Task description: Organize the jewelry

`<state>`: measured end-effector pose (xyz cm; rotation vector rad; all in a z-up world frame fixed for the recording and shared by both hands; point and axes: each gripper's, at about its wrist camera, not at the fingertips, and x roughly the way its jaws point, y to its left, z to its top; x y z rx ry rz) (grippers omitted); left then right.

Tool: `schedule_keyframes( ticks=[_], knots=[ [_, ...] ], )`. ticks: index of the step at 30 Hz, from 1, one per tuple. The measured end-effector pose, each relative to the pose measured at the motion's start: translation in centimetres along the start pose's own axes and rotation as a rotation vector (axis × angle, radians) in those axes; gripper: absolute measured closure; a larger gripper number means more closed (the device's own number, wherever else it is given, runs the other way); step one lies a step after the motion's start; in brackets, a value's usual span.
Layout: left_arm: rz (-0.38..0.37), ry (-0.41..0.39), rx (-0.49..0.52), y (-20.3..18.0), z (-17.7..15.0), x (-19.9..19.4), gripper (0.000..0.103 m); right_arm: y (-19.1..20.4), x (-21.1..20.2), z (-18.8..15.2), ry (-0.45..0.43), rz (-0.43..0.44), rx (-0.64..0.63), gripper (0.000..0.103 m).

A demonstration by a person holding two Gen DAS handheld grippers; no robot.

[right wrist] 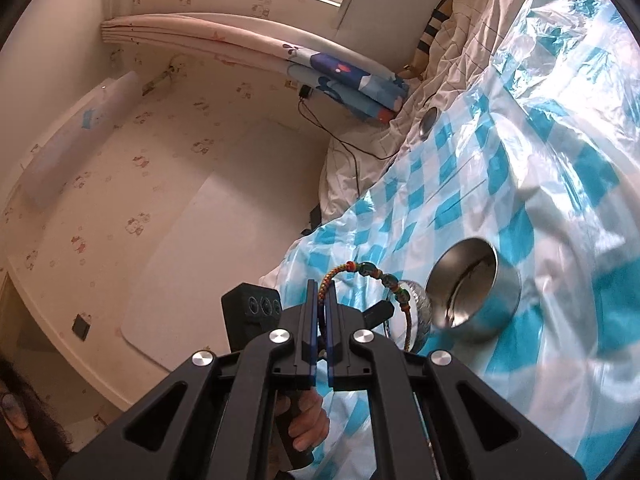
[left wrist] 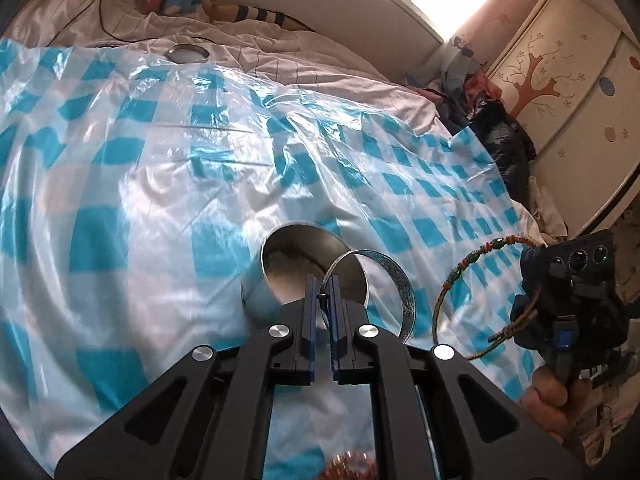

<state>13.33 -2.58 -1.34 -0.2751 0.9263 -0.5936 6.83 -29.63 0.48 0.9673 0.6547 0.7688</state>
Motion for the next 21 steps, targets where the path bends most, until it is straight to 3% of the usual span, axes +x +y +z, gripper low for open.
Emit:
schedule_keyframes(
  ticks=[4,8,9,11,14,21],
  knots=[
    [0.013,0.013,0.012,-0.2,1.2,1.9,0.098,-0.4,1.8,1.3,0.005,-0.028,-0.016,0.099],
    [0.044,0.091,-0.032,1.1,1.8,4.5,0.097,-1.8,4.8,2.2,0.050,-0.159,-0.026,0.098],
    [0.058,0.097,-0.052,1.6,1.8,4.6,0.094,-2.9,6.3,2.3,0.099,-0.231,-0.009,0.095],
    [0.069,0.099,-0.079,2.4,1.7,4.4,0.090,-4.4,8.0,2.0,0.142,-0.307,0.008,0.067],
    [0.091,0.056,-0.090,3.0,2.3,2.6,0.079,-5.7,9.2,1.3,0.187,-0.325,0.050,0.063],
    [0.069,-0.001,-0.115,3.0,2.3,-0.1,0.061,-4.2,7.1,2.1,0.113,-0.343,0.023,0.043]
  ],
)
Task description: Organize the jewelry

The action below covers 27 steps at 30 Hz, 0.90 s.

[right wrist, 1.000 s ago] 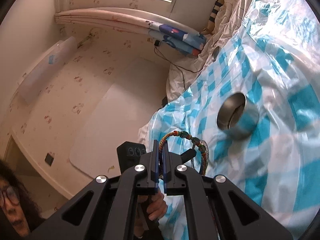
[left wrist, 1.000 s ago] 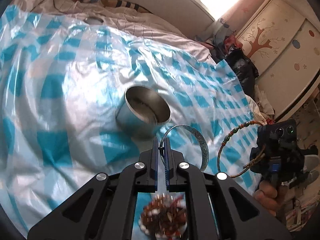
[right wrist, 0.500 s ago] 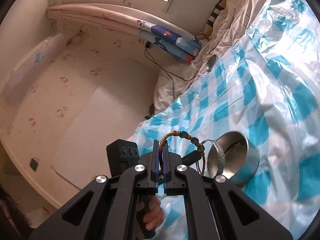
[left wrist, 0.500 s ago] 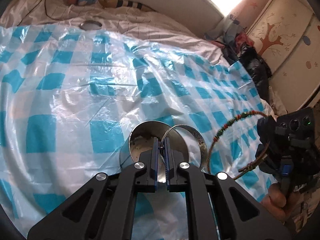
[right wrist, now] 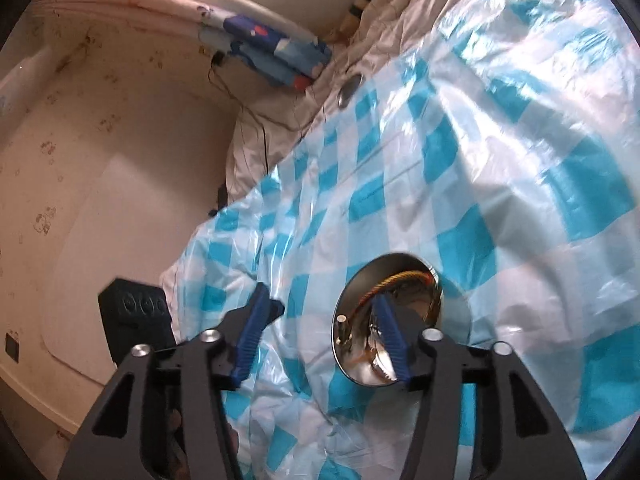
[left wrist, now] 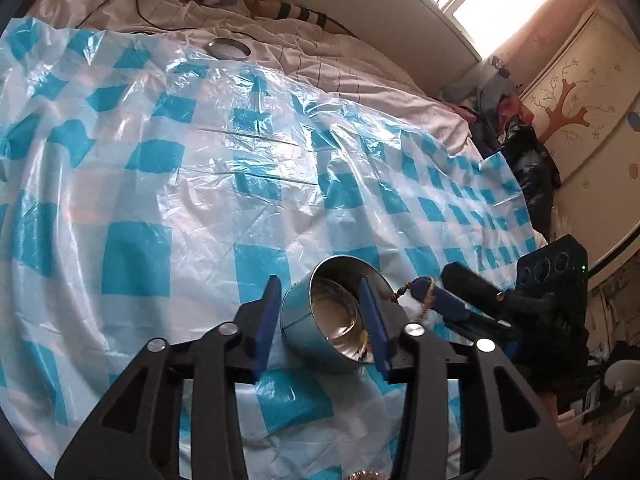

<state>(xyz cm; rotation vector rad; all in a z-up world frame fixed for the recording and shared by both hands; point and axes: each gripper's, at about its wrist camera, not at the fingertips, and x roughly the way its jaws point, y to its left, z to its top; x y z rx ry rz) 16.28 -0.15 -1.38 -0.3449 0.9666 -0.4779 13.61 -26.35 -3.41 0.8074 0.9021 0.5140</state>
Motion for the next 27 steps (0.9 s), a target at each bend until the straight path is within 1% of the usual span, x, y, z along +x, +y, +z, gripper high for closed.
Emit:
schedule_keyframes(
  ticks=[1,4,5,7,8,10,11,13,15,17,19,21,23,26,27],
  knots=[
    [0.002,0.000,-0.001,0.0,-0.2,-0.1,0.060,0.0,-0.1,0.1,0.003,-0.030,-0.002,0.042],
    [0.000,0.011,-0.006,0.0,-0.7,0.0,0.055,-0.6,0.4,0.0,0.039,-0.025,0.025,0.040],
    [0.000,0.013,-0.008,0.0,-0.9,0.1,0.054,-0.7,0.5,-0.1,0.040,-0.019,0.031,0.040],
    [-0.004,0.022,-0.009,0.1,-1.2,0.1,0.053,-0.5,1.0,-0.1,0.044,0.052,0.033,0.040],
    [-0.002,0.024,-0.010,0.2,-1.3,0.2,0.053,-0.3,1.2,-0.1,0.052,0.061,0.027,0.038],
    [-0.002,0.024,-0.012,0.3,-1.5,0.1,0.052,1.0,1.9,-0.3,0.083,0.040,-0.021,0.036],
    [-0.004,0.022,-0.013,0.3,-1.4,0.0,0.052,1.5,2.1,-0.5,0.076,0.031,-0.041,0.036],
    [-0.003,0.016,-0.017,0.4,-1.4,-0.2,0.050,1.6,1.9,-0.6,0.065,0.047,-0.038,0.034],
    [-0.001,0.012,-0.022,0.5,-1.3,-0.4,0.047,1.3,1.2,-0.4,0.030,0.013,-0.019,0.032],
    [-0.001,0.015,-0.020,0.5,-1.3,-0.5,0.047,0.7,0.2,-0.1,0.004,0.010,0.011,0.030],
    [0.006,0.032,0.001,0.2,-1.5,-0.4,0.047,0.1,-0.7,0.1,-0.007,-0.023,0.028,0.028],
    [0.018,0.062,0.037,-0.5,-2.1,-0.2,0.047,-0.1,-1.5,-0.2,0.004,-0.070,0.021,0.028],
    [0.029,0.095,0.083,-1.3,-3.2,-0.1,0.046,0.2,-2.3,-0.9,0.040,-0.131,-0.017,0.028],
    [0.018,0.174,0.160,-2.6,-6.1,0.6,0.045,0.7,-3.7,-2.5,0.079,-0.193,-0.091,0.027],
    [0.014,0.214,0.194,-3.2,-7.7,1.0,0.045,0.8,-4.3,-3.3,0.099,-0.209,-0.112,0.027]
  ],
)
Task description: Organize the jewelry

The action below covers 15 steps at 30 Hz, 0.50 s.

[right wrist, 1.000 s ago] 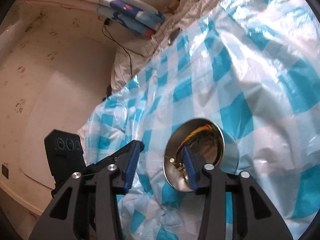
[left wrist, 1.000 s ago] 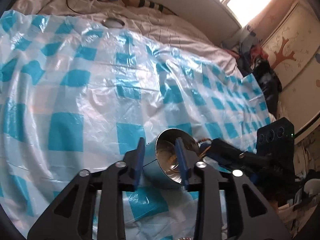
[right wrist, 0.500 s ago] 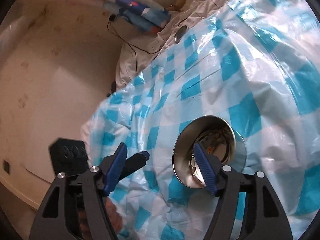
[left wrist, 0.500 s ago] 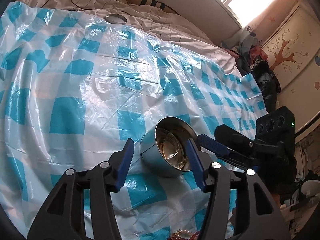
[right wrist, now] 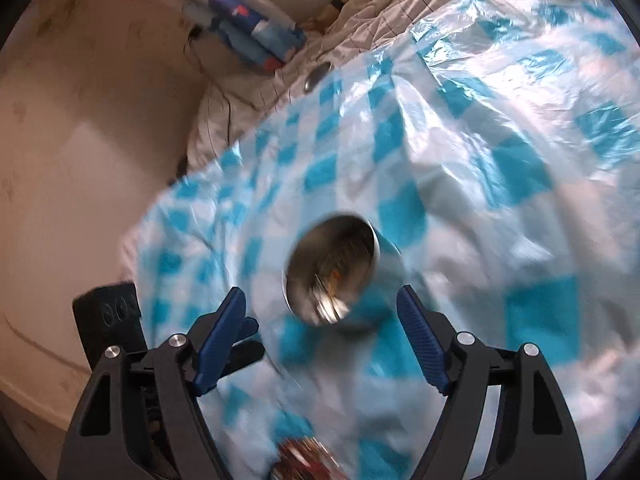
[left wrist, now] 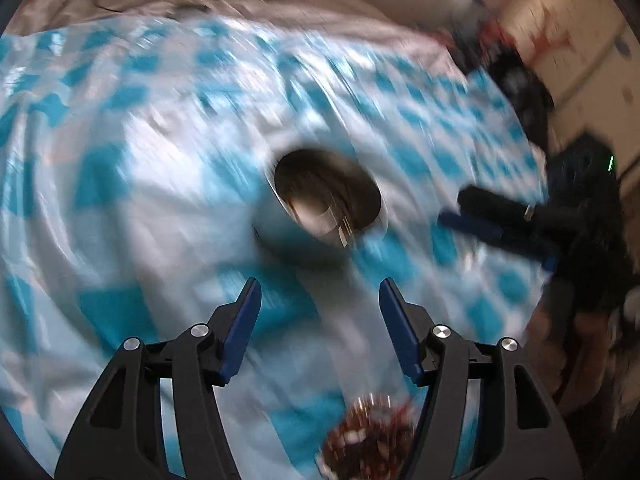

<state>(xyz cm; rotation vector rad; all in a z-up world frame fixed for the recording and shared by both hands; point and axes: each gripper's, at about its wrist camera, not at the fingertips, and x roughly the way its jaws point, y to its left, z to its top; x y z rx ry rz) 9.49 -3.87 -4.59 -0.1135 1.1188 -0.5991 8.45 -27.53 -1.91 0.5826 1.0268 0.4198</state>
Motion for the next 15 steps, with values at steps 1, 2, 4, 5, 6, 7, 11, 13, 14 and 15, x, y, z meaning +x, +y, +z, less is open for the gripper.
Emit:
schedule_keyframes(
  ticks=[1,2,4,5,6,7,11,13,14,15],
  knots=[
    [-0.005,0.025,0.020,-0.6,-0.8,0.5,0.045,0.0,-0.5,-0.8,0.020,-0.005,-0.013,0.027],
    [-0.013,0.045,0.039,-1.2,-1.4,0.9,0.045,-0.1,-0.9,-1.5,0.037,-0.006,-0.021,0.027],
    [-0.037,0.078,0.088,-2.6,-2.9,1.6,0.045,-0.3,-2.0,-3.1,0.066,-0.016,-0.036,0.027],
    [-0.043,0.081,0.101,-2.9,-3.2,1.7,0.045,-0.4,-2.4,-3.7,0.070,-0.019,-0.037,0.027],
    [-0.053,0.086,0.125,-3.5,-3.8,1.8,0.045,-0.6,-3.2,-4.3,0.065,-0.019,-0.032,0.027],
    [-0.054,0.092,0.145,-4.0,-4.2,1.8,0.045,-0.8,-3.8,-4.7,0.061,-0.018,-0.026,0.026],
    [-0.061,0.084,0.237,-5.4,-5.3,1.7,0.043,-2.0,-6.1,-5.9,0.037,-0.019,0.009,0.024],
    [-0.038,0.079,0.289,-5.8,-5.9,1.8,0.043,-2.5,-7.0,-5.9,0.018,-0.019,0.034,0.024],
    [-0.026,0.076,0.305,-5.9,-6.1,1.8,0.043,-2.7,-7.4,-5.9,0.008,-0.010,0.048,0.024],
    [-0.006,0.073,0.331,-6.1,-6.4,1.9,0.043,-2.8,-7.8,-5.8,-0.002,0.003,0.059,0.024]
  ],
)
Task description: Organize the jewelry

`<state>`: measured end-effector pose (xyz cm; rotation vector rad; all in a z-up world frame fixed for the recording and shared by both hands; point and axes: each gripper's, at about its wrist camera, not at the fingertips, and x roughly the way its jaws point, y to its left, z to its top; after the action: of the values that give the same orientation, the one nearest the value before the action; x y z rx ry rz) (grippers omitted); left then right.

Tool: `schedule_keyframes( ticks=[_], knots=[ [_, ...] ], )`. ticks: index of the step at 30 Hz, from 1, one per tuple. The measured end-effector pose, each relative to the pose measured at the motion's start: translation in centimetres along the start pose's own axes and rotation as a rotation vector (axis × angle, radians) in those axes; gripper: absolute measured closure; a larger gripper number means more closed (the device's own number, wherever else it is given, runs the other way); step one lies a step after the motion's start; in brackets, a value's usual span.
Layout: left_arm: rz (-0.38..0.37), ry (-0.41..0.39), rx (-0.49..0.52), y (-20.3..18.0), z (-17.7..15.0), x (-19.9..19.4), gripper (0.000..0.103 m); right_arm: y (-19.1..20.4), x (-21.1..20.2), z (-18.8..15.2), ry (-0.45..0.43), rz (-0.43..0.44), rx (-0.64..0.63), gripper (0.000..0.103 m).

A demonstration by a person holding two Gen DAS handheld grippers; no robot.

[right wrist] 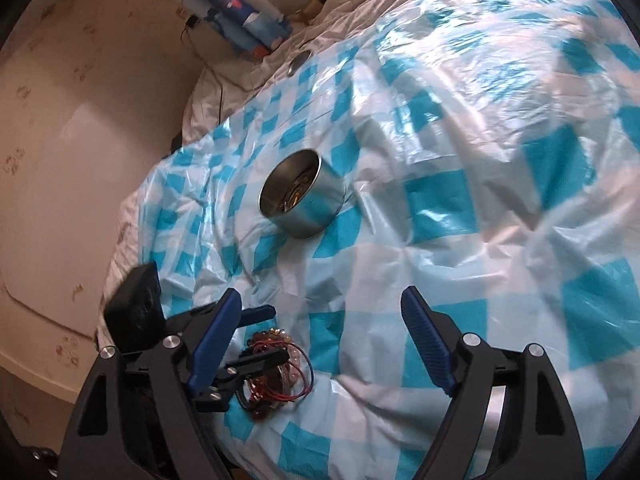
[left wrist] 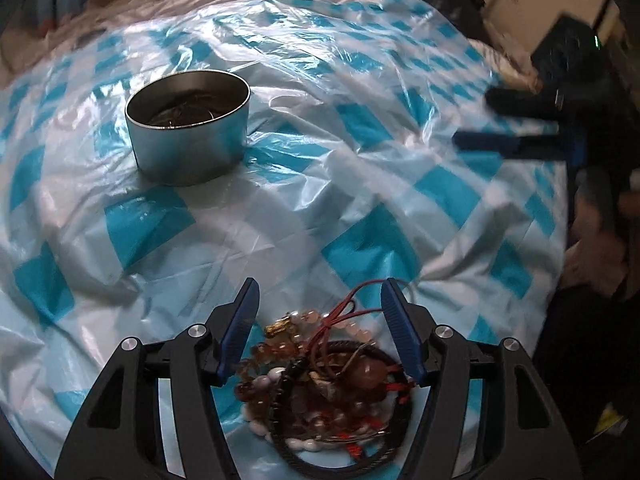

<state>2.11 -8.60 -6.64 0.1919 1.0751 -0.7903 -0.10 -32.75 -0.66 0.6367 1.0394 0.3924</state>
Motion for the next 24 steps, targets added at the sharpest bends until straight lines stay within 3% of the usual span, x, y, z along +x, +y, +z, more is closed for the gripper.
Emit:
schedule_keyframes(
  ticks=[2,4,6,8,10,18,24],
  knots=[
    [0.037,0.004,0.065,-0.7,-0.3,0.1,0.046,0.1,-0.4,0.1,-0.014,0.013,0.006,0.023],
    [0.040,0.005,0.106,-1.1,-0.5,0.0,0.066,0.4,-0.5,0.3,-0.018,0.017,0.003,0.020],
    [0.046,0.006,0.151,-1.7,-0.7,-0.4,0.099,0.8,-0.4,0.2,-0.018,0.020,-0.002,0.020],
    [0.050,0.014,0.173,-2.0,-0.6,-0.6,0.102,1.0,-0.3,0.1,-0.012,0.022,-0.010,0.019],
    [-0.001,0.001,0.127,-1.4,-0.4,-1.5,0.102,1.2,-0.1,-0.1,-0.002,0.020,-0.017,0.019],
    [-0.177,-0.196,-0.121,4.2,0.9,-7.5,0.102,1.7,1.7,-1.0,0.061,0.030,-0.046,0.019],
    [-0.192,-0.278,-0.246,7.3,0.8,-9.6,0.102,4.4,5.0,-3.0,0.177,0.064,-0.158,0.019]
  ],
)
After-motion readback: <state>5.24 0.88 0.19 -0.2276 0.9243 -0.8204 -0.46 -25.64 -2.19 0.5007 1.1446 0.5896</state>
